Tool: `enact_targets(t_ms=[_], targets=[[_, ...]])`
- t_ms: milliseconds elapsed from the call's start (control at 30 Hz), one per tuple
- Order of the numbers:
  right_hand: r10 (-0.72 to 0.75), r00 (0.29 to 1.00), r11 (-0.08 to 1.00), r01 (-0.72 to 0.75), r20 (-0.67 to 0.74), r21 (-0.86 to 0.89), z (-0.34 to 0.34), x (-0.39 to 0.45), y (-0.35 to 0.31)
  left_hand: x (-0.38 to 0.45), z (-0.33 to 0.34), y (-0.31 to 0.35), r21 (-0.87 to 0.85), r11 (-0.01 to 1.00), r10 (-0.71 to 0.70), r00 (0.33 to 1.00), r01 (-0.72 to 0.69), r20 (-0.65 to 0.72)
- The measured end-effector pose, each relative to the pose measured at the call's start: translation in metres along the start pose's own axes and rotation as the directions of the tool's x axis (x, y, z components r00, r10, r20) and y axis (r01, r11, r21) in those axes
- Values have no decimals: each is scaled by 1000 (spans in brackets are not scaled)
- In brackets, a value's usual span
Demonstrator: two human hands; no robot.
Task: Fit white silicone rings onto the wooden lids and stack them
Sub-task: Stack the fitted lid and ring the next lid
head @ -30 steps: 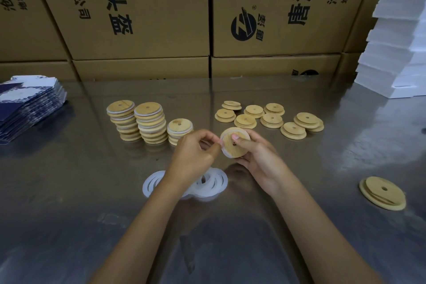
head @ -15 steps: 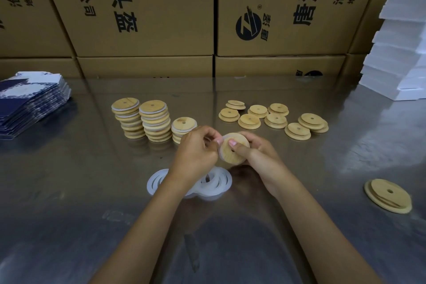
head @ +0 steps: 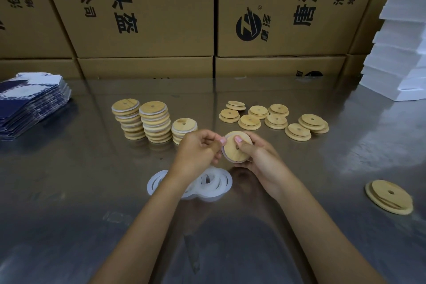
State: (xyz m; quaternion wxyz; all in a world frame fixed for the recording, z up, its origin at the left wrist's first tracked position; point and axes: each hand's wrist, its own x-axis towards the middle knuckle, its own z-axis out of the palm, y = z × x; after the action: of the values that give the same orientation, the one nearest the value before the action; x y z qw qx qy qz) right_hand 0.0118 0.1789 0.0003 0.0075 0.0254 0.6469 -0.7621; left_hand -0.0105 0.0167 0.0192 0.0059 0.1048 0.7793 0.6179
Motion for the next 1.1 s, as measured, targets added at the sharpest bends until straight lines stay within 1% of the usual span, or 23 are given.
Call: enact_targets(t_ms=[100,200,267,333,400,500,600,667,733,833,1000,1033,1100], targets=[[12,1000,998,-11,-19,68,0,1,0,0,-1,1,-12,999,-46,999,46,23],[12,1000,996,-11,-7,89,-1,-1,-1,0,0,1,-19,996,-84,996,85,34],[15,1000,995,-14,-8,94,-1,-2,-2,0,0,1,-36,995,-93,996,94,15],[6,999,997,-3,-34,74,-1,-1,-2,1,0,1,-43,995,-94,995,93,-21],[-15,998,998,18,-54,64,0,0,-2,1,1,1,-48,994,-104,994,103,-28],[-11,998,997,16,-66,81,0,0,0,1,3,0,9,993,-115,993,115,-40],[12,998,993,-5,-60,119,-2,1,1,2,3,-1,41,992,-116,993,116,-1],[15,999,992,-11,-31,125,-4,1,1,1,2,-1,4,993,-116,993,116,37],[17,1000,990,-18,6,141,-5,1,0,-1,1,0,-30,995,-96,994,97,45],[23,1000,990,-24,8,136,-5,2,-1,-1,2,0,-31,997,-67,998,67,-5],[47,998,999,-47,-30,9,-2,1,-2,-1,2,1,-37,999,-6,993,2,-115],[49,998,999,-49,-34,16,-2,1,-2,0,1,1,-46,999,3,992,-10,-129],[59,997,993,-53,-54,109,-2,1,-2,0,1,2,-79,997,3,993,-13,-122]])
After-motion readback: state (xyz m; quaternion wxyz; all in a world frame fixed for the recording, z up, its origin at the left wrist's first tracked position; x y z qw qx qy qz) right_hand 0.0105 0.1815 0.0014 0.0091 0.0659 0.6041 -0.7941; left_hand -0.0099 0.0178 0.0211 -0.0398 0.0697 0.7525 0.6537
